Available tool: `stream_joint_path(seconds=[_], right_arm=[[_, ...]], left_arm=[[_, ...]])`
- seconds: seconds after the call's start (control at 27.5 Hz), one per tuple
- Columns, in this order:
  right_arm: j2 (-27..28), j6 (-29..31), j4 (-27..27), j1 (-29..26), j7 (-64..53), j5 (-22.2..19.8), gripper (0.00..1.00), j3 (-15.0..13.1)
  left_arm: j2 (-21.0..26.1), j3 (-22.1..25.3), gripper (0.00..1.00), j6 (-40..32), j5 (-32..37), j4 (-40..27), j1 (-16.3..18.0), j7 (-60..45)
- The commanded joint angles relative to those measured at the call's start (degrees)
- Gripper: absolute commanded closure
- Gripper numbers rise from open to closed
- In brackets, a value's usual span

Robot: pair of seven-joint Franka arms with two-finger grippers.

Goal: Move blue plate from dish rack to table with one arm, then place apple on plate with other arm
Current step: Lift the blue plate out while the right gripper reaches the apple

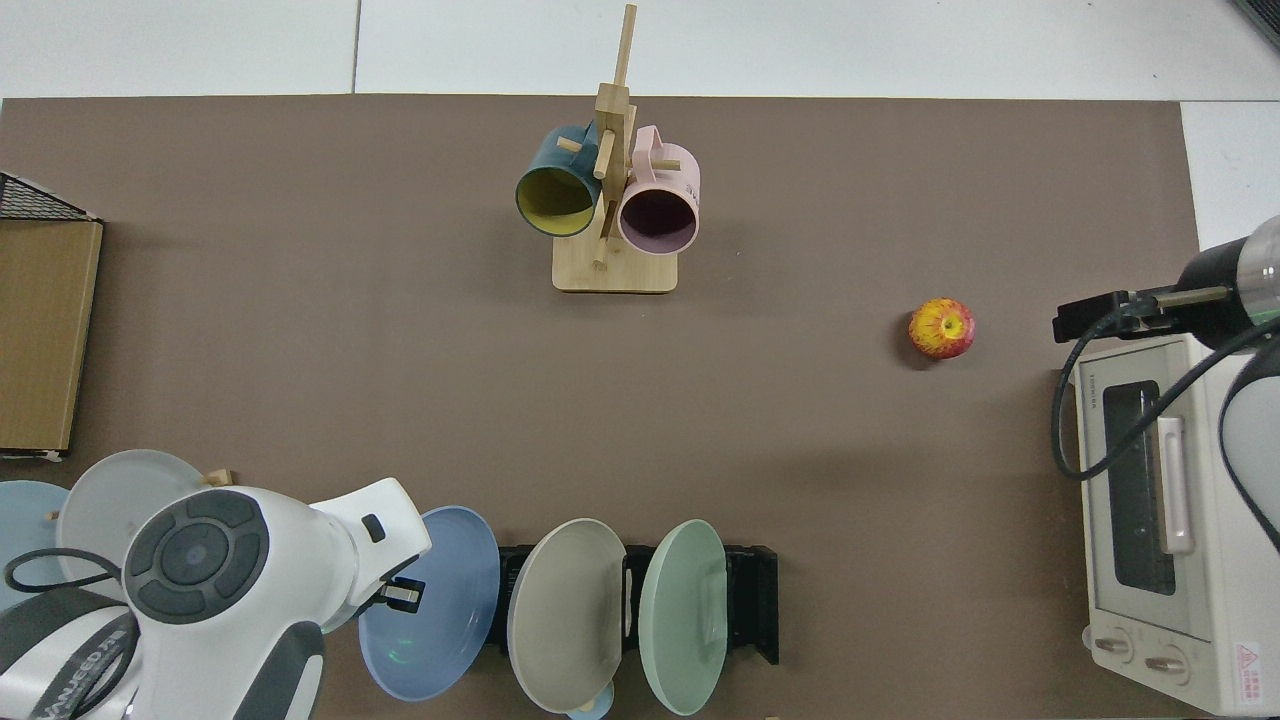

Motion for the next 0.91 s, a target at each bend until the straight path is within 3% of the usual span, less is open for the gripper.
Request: stream_joint_path(seconds=[0.0,0.33,0.65,0.87], right_arm=[[2.8,0.6,0.8,-0.4,0.6,0.6,0.00,0.2],[10.2,2.3,6.1,-0.5,0.9,0.6,0.00,0.2],[15.3,11.4,5.2,0.5,3.1,1.3,0.00,0.4],[16.9,17.3,1.7,1.7,3.1,2.0,0.00,0.3]], left_arm=[[-0.4,0.7,1.00,-4.2,2.1,3.9,1.0,0.5],[3.8,4.5,1.00,-4.0,2.1,10.4,2.1,3.4],[9.6,9.6,1.00,-2.2,0.7,16.2,2.2,4.2],[13.0,12.9,0.99,1.1,-8.2,16.1,2.2,5.9]])
